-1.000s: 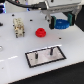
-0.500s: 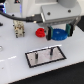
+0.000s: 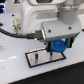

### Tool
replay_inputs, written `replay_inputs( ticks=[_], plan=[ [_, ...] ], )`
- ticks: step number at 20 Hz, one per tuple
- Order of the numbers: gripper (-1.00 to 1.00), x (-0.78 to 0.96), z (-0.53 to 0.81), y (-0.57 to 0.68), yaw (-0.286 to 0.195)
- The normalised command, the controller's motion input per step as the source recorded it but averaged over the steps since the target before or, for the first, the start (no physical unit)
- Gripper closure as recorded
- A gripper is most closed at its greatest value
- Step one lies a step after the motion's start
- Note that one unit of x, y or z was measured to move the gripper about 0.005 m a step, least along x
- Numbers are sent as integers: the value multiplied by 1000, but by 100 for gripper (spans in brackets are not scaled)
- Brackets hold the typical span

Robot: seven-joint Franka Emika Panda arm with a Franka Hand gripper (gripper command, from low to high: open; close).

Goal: Insert the blue gear onto the right peg, followed by the red gear

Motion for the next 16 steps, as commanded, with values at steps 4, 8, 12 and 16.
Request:
replay_inputs(
  ticks=[4, 8, 12, 16],
  plan=[
    [100, 90, 15, -100, 0],
    [100, 22, 315, -123, 0],
    [100, 65, 373, -59, 0],
    [100, 132, 122, -169, 0]
  ],
)
